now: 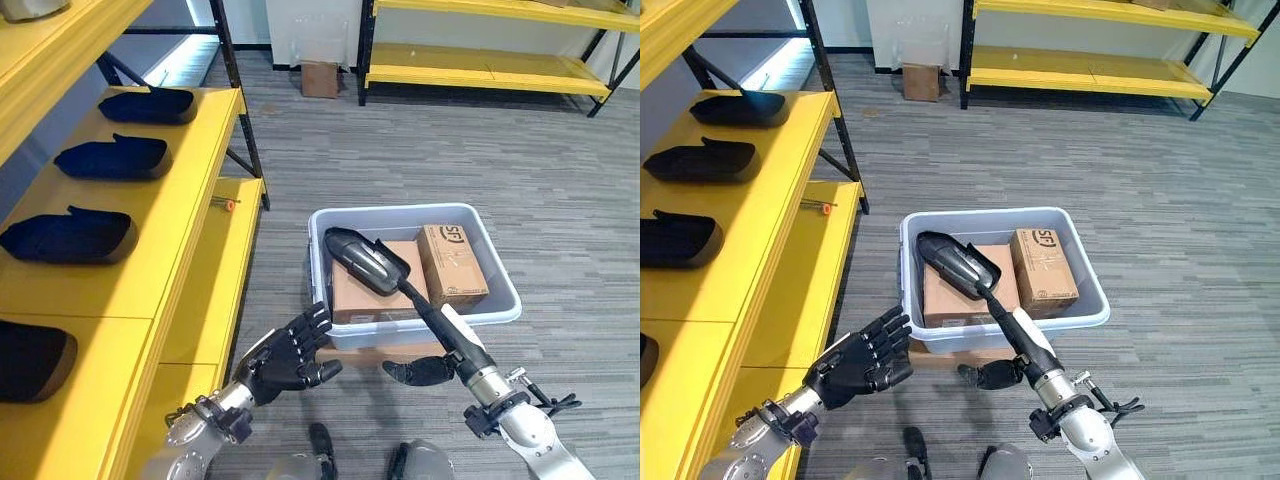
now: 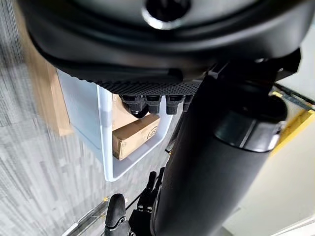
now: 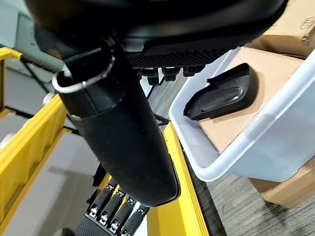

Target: Move parts from the plastic box to the shelf.

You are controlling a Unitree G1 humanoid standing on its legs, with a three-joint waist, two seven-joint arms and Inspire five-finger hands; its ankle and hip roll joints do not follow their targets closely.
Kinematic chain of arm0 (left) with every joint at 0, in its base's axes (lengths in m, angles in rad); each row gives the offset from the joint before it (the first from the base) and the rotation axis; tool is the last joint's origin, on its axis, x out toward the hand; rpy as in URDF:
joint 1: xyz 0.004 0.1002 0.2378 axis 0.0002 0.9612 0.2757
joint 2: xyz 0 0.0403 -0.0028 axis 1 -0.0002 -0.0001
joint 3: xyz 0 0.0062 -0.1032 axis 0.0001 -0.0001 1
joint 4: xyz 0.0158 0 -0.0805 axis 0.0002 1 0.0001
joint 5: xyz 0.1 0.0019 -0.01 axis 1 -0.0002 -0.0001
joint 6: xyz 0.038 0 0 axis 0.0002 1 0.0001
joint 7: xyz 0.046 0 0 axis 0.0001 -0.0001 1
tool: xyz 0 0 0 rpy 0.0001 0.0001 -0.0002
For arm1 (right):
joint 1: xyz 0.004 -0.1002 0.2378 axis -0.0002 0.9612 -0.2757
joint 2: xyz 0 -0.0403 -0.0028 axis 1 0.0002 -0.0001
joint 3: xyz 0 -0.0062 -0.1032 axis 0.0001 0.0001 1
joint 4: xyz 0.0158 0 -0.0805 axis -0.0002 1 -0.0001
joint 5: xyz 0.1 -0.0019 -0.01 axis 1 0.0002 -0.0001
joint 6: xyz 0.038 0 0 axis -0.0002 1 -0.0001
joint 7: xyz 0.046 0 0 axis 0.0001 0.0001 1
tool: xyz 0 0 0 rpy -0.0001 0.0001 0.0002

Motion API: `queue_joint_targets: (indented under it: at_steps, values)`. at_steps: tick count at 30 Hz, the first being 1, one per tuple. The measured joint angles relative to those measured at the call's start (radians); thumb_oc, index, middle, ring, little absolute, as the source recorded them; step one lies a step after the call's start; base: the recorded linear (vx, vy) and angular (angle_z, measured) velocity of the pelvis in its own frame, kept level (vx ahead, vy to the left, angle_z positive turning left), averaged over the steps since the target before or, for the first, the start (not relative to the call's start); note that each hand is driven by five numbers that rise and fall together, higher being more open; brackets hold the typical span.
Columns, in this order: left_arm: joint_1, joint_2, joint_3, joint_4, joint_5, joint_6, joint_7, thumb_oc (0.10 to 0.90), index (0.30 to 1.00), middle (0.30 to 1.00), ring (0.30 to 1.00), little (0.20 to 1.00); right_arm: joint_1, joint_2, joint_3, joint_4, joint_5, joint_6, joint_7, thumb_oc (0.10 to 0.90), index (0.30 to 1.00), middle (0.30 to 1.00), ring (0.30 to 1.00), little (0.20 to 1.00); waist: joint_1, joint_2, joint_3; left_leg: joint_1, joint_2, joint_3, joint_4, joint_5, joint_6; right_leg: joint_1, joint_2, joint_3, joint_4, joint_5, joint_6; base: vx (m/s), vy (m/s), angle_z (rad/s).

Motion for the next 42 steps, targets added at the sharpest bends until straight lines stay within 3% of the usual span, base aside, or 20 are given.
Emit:
queue_joint_targets:
  at_steps: [1,3,4,7,8,9,10,15,22,33,39,42]
  values:
    - [-0.01,-0.013,-0.008,0.001,0.0,0.0,0.005,0.9,1.0,1.0,1.0,1.0,0.0,0.003,0.002,0.002,0.0,0.005,-0.001,0.9,1.0,1.0,1.0,1.0,-0.017,-0.005,0.007,0.01,-0.023,-0.022,0.001,-0.004,0.005,-0.029,-0.018,0.032,-0.049,0.067,0.001,0.25,-0.254,0.41]
    - [-0.018,-0.013,-0.031,0.004,0.001,0.0,0.006,0.9,1.0,1.0,1.0,1.0,0.011,0.014,0.003,0.006,-0.001,0.018,0.001,0.9,1.0,1.0,1.0,1.0,-0.047,-0.005,0.007,0.023,-0.043,-0.058,-0.003,-0.007,0.007,-0.021,-0.014,0.103,-0.101,0.123,0.001,0.18,-0.212,0.71]
    - [-0.004,-0.012,-0.042,-0.002,0.001,0.0,-0.002,0.9,1.0,1.0,1.0,1.0,0.033,0.015,0.002,0.007,-0.001,0.023,0.003,0.9,1.0,1.0,1.0,1.0,-0.043,-0.006,0.006,0.057,-0.056,-0.081,-0.023,-0.008,0.005,0.015,-0.019,0.108,-0.168,0.171,-0.005,0.22,-0.276,0.75]
    - [0.088,0.007,-0.021,-0.027,0.004,-0.002,-0.006,0.9,1.0,1.0,1.0,1.0,0.048,0.014,0.002,0.007,-0.008,0.024,0.021,0.9,1.0,1.0,1.0,1.0,-0.013,-0.017,-0.003,0.128,-0.058,-0.093,-0.059,-0.024,-0.012,0.113,-0.017,0.046,-0.176,0.185,-0.012,0.2,-0.228,0.21]
    - [0.109,0.016,-0.016,-0.028,0.0,0.0,-0.009,0.9,1.0,1.0,1.0,1.0,0.034,0.012,0.002,0.007,-0.039,0.023,0.023,0.9,1.0,1.0,1.0,1.0,-0.007,-0.017,-0.005,0.135,-0.051,-0.1,-0.059,-0.022,-0.033,0.145,-0.01,0.019,-0.208,0.229,-0.026,0.17,-0.172,0.15]
    - [0.12,0.022,-0.015,-0.028,-0.007,0.001,-0.024,0.9,1.0,1.0,1.0,1.0,0.024,0.003,0.001,0.006,-0.071,0.021,0.028,0.9,1.0,1.0,1.0,1.0,-0.015,-0.013,-0.009,0.141,-0.039,-0.111,-0.062,-0.015,-0.043,0.162,0.002,-0.01,-0.224,0.26,-0.07,0.11,-0.102,0.23]
    - [0.127,0.022,-0.015,-0.035,-0.007,0.001,-0.043,0.9,1.0,1.0,1.0,1.0,0.017,-0.017,0.002,0.006,-0.097,0.021,0.037,0.9,1.0,1.0,1.0,1.0,-0.013,0.005,-0.019,0.143,-0.016,-0.112,-0.074,-0.01,-0.054,0.165,0.027,-0.024,-0.23,0.256,-0.086,0.08,-0.065,0.2]
    - [0.081,0.029,-0.017,-0.059,-0.005,0.001,-0.079,0.9,1.0,1.0,1.0,1.0,-0.044,-0.094,0.002,0.006,-0.104,0.021,0.069,0.9,1.0,1.0,1.0,1.0,-0.012,0.018,-0.027,0.173,0.043,-0.082,-0.077,0.004,-0.083,0.22,0.096,-0.043,-0.276,0.229,-0.126,0.13,-0.07,-0.02]
    - [0.015,0.026,-0.028,-0.089,-0.007,0.002,-0.088,0.9,1.0,1.0,1.0,1.0,-0.05,-0.121,-0.009,0.014,-0.104,0.02,0.067,0.9,1.0,1.0,1.0,1.0,-0.016,0.038,-0.042,0.189,0.095,-0.081,-0.09,-0.004,-0.114,0.235,0.148,-0.049,-0.276,0.191,-0.133,0.06,-0.059,0.0]
    - [0.044,0.036,-0.059,-0.089,-0.006,0.051,-0.085,0.9,1.0,1.0,1.0,1.0,-0.065,-0.24,-0.014,0.014,-0.254,-0.017,0.061,0.9,1.0,1.0,1.0,1.0,-0.013,0.034,-0.072,0.175,0.117,-0.082,-0.08,-0.031,-0.118,0.19,0.147,-0.047,-0.171,0.138,-0.15,0.01,-0.031,0.01]
    - [0.041,0.039,-0.067,-0.088,-0.006,0.081,-0.066,0.9,1.0,1.0,1.0,1.0,-0.206,-0.281,-0.001,0.032,-0.327,-0.059,0.021,0.9,1.0,1.0,1.0,1.0,-0.004,0.029,-0.081,0.146,0.126,-0.112,-0.049,-0.021,-0.129,0.184,0.142,-0.077,-0.15,0.127,-0.159,0.0,-0.088,0.15]
    - [0.025,0.054,-0.077,-0.088,-0.005,0.091,-0.062,0.9,1.0,1.0,1.0,1.0,-0.316,-0.318,0.015,0.087,-0.367,-0.071,0.01,0.9,1.0,1.0,1.0,1.0,0.037,0.032,-0.081,0.121,0.129,-0.131,-0.027,-0.021,-0.13,0.166,0.134,-0.092,-0.119,0.104,-0.157,-0.02,-0.127,0.18]
